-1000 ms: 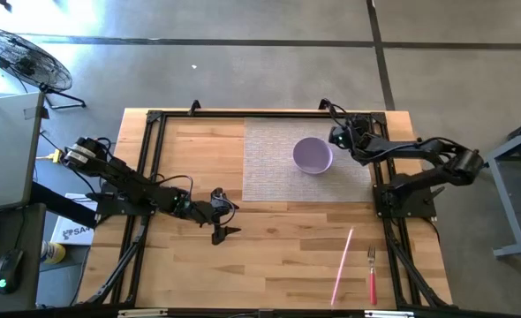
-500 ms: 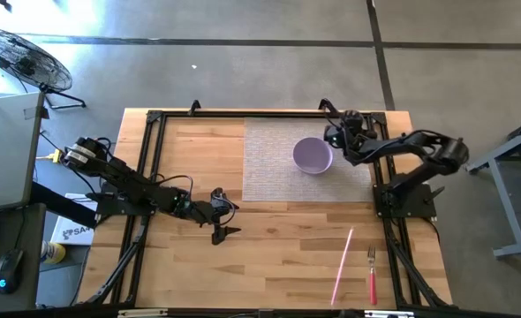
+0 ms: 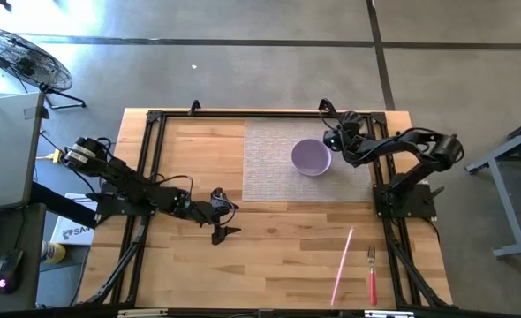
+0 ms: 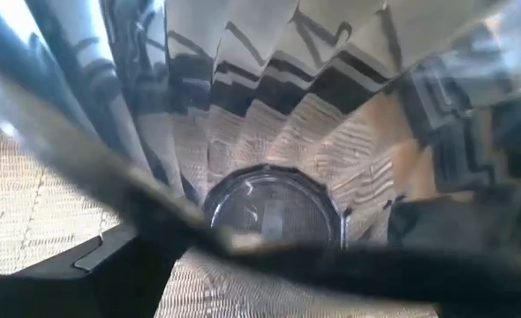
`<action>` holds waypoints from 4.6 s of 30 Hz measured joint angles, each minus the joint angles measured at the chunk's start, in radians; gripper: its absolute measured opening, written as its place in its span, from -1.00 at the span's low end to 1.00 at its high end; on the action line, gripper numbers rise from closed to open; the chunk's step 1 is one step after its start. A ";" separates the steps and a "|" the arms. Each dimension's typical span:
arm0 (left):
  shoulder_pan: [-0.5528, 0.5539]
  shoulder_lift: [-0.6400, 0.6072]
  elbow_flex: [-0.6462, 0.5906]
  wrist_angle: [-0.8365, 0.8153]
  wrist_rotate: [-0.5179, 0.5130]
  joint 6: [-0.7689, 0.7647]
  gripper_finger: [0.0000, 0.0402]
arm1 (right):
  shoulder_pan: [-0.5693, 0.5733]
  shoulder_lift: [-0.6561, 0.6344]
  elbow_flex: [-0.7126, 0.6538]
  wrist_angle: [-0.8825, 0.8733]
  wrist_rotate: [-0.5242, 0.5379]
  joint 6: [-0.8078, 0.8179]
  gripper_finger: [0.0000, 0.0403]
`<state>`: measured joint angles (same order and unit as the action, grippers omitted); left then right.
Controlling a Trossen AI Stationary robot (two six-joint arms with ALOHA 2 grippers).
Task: Pick & Place Utensil
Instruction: Put the black cup on the gray table mat to the top right of the purple bowl, then put the pink plastic straw into the black cup
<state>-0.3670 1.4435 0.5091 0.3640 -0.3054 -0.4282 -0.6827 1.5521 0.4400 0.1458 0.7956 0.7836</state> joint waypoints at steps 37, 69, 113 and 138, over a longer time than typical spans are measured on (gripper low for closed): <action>0.000 0.000 0.000 0.000 0.003 -0.001 0.87 | 0.046 -0.491 0.000 -0.464 -0.230 0.118 0.88; 0.000 0.000 0.000 -0.001 0.000 0.012 0.87 | 0.877 -0.638 0.226 -0.860 -0.345 0.550 0.24; 0.000 0.000 0.000 -0.001 0.003 0.010 0.87 | 1.100 -0.033 0.200 -0.688 -1.203 1.022 -0.39; 0.000 0.000 0.000 -0.001 0.002 0.011 0.87 | 1.100 -0.033 0.200 -0.669 -1.141 0.919 -0.96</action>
<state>-0.3671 1.4437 0.5095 0.3630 -0.3035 -0.4175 0.4171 1.5192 0.6405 -0.5233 -0.3451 1.7024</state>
